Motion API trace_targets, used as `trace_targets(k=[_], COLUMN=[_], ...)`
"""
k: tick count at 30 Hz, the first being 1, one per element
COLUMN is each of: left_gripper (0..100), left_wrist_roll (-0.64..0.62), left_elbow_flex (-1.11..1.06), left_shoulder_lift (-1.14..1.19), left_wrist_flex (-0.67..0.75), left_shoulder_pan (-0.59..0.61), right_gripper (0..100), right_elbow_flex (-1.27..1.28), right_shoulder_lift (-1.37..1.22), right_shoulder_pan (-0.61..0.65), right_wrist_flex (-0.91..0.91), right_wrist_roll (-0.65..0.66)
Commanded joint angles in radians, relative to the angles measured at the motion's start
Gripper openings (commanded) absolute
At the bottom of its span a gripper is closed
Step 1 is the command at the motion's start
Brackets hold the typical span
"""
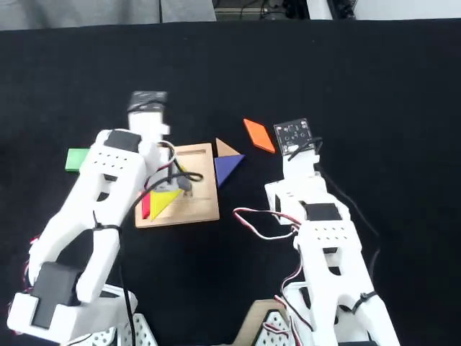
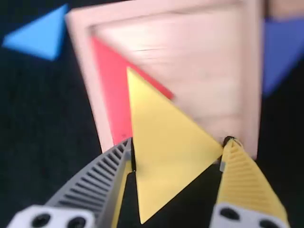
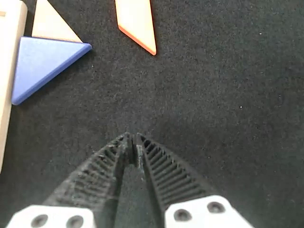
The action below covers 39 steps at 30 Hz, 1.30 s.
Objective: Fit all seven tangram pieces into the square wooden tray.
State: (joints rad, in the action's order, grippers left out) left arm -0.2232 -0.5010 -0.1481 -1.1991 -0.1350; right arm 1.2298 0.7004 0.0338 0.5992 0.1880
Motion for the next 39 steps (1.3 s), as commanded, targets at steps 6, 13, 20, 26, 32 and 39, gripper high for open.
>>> trace_targets(k=[6,13,20,26,32,39], left_gripper=[26,27,26,27,31,69], left_wrist_roll=[-0.428,-0.766,-1.017,-1.039,-1.017,-1.017], left_elbow_flex=[-0.11,-0.108,-0.13,-0.148,-0.183,-0.183], left_shoulder_lift=[-0.048,-0.038,-0.037,-0.035,-0.037,-0.037], left_wrist_flex=[0.066,0.075,0.124,0.11,0.117,0.094], left_shoulder_pan=[0.047,0.019,-0.088,-0.087,-0.087,-0.105], right_gripper=[1.5,1.5,1.5,1.5,1.5,1.5], right_elbow_flex=[-0.042,-0.013,0.001,0.001,0.001,0.001], right_shoulder_lift=[0.041,0.039,0.039,0.039,0.039,0.039], right_shoulder_pan=[-0.008,0.015,0.057,0.061,0.061,0.063], right_wrist_flex=[-0.018,-0.077,-0.08,-0.08,-0.08,-0.08], right_wrist_roll=[-0.002,-0.002,0.006,0.006,0.006,0.006])
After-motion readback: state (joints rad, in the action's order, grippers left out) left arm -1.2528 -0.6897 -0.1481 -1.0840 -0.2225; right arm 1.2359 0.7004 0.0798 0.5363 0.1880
